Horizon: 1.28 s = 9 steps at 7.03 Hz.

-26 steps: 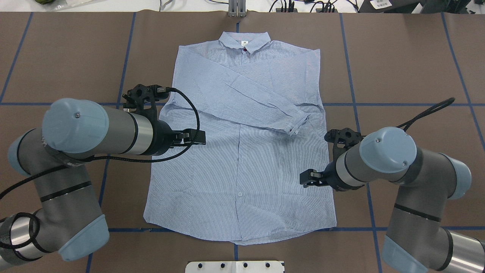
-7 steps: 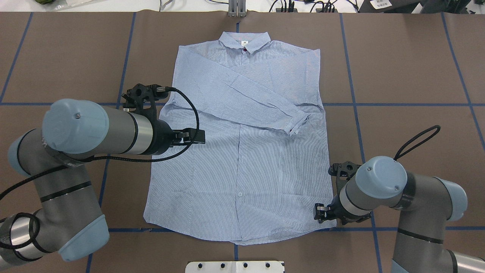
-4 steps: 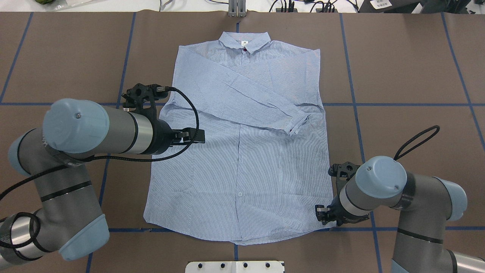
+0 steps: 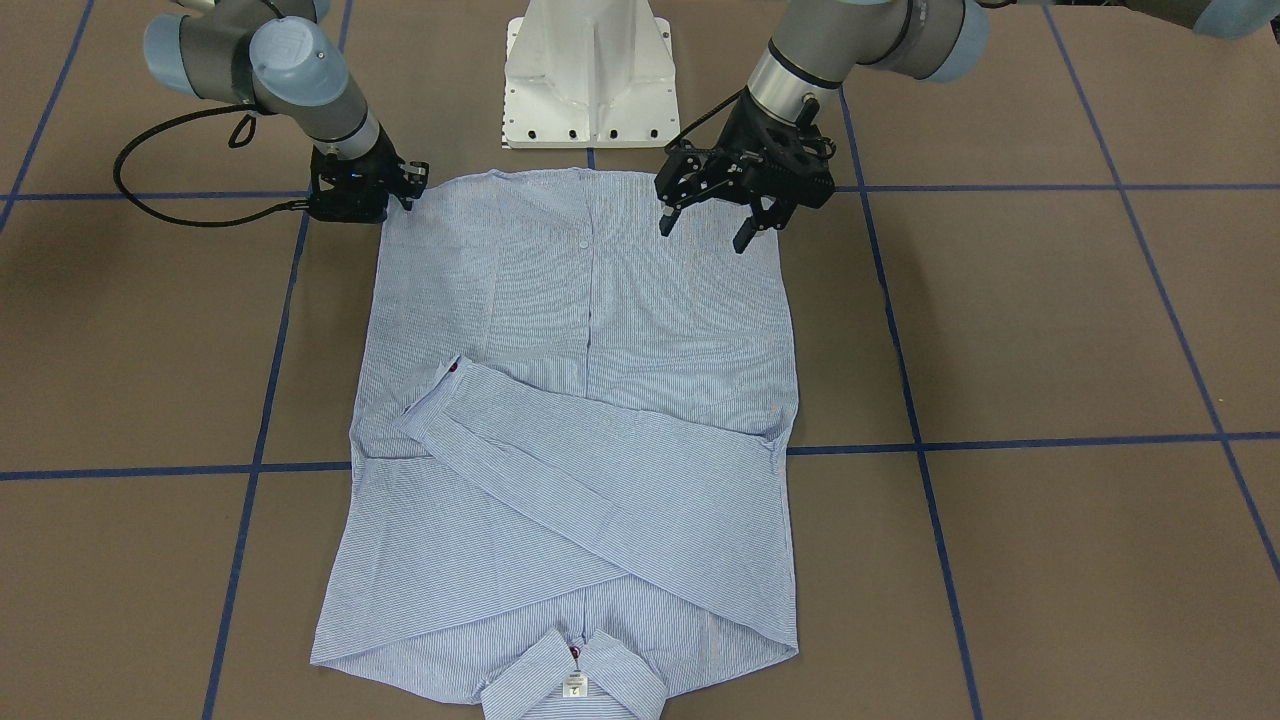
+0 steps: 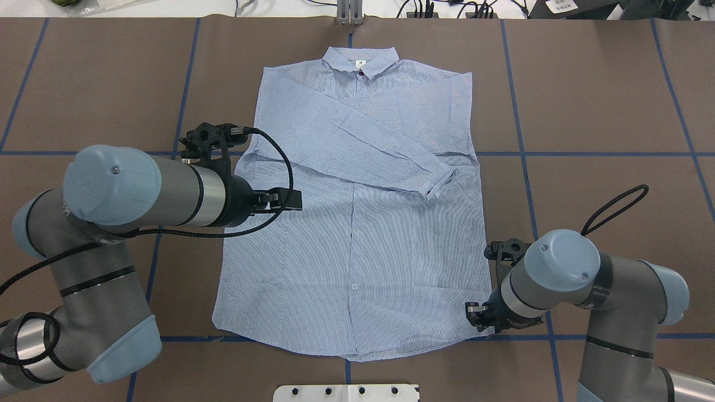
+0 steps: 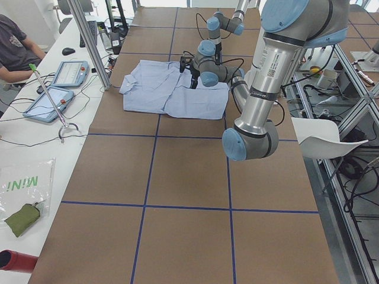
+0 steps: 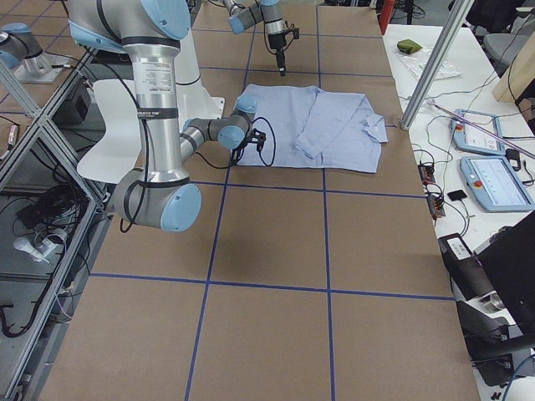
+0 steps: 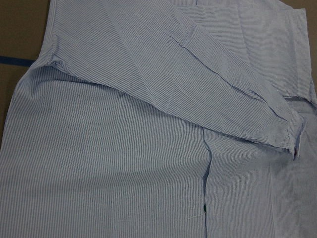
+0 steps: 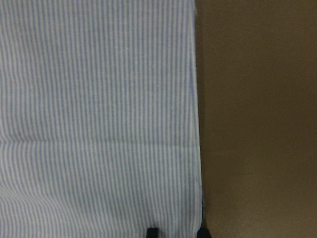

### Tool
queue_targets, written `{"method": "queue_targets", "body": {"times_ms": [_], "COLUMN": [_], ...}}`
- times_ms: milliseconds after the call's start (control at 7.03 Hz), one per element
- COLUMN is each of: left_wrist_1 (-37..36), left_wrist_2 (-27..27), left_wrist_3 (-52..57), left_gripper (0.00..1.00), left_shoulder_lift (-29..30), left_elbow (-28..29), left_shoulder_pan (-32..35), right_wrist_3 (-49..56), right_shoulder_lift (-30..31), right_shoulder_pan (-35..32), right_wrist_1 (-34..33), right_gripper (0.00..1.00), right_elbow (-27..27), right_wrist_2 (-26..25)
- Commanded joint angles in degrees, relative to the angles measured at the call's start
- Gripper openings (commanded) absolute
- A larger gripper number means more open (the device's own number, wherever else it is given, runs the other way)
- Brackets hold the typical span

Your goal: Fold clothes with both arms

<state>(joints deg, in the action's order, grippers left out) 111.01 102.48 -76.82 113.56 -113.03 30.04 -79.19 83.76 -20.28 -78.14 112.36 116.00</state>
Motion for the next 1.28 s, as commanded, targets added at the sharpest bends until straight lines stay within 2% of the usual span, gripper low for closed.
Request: {"method": "queue_targets", "body": {"times_ms": [0,284,427,711,1137], "left_wrist_1": [0.00,0.00,0.00,-0.09,0.09], "left_wrist_2": [0.00,0.00,0.00,0.08,0.52], "left_wrist_3": [0.00,0.00,0.00,0.00,-0.79], "left_gripper": [1.00,1.00,1.00,1.00,1.00], "left_shoulder_lift": [-0.01,-0.01,-0.01,-0.18,-5.26], "left_elbow": [0.09,0.09,0.09,0.00,-0.35], "left_shoulder_pan": [0.11,0.11,0.11,0.37,-0.50], "right_wrist_3": [-0.09,-0.09,-0.09,-0.17,-3.34], "right_shoulder_lift": [0.00,-0.09,-0.09,-0.27,-1.23], "right_shoulder_pan": [-0.02,-0.02,-0.02,-0.11,-0.02], "right_wrist_1": [0.00,0.00,0.09,0.18,0.70], "right_gripper": [0.24,0.04,0.00,0.00,0.00], "right_elbow": [0.32,0.58,0.76,2.59,3.48], "right_wrist_2": [0.01,-0.07,0.01,-0.33,-1.22]}}
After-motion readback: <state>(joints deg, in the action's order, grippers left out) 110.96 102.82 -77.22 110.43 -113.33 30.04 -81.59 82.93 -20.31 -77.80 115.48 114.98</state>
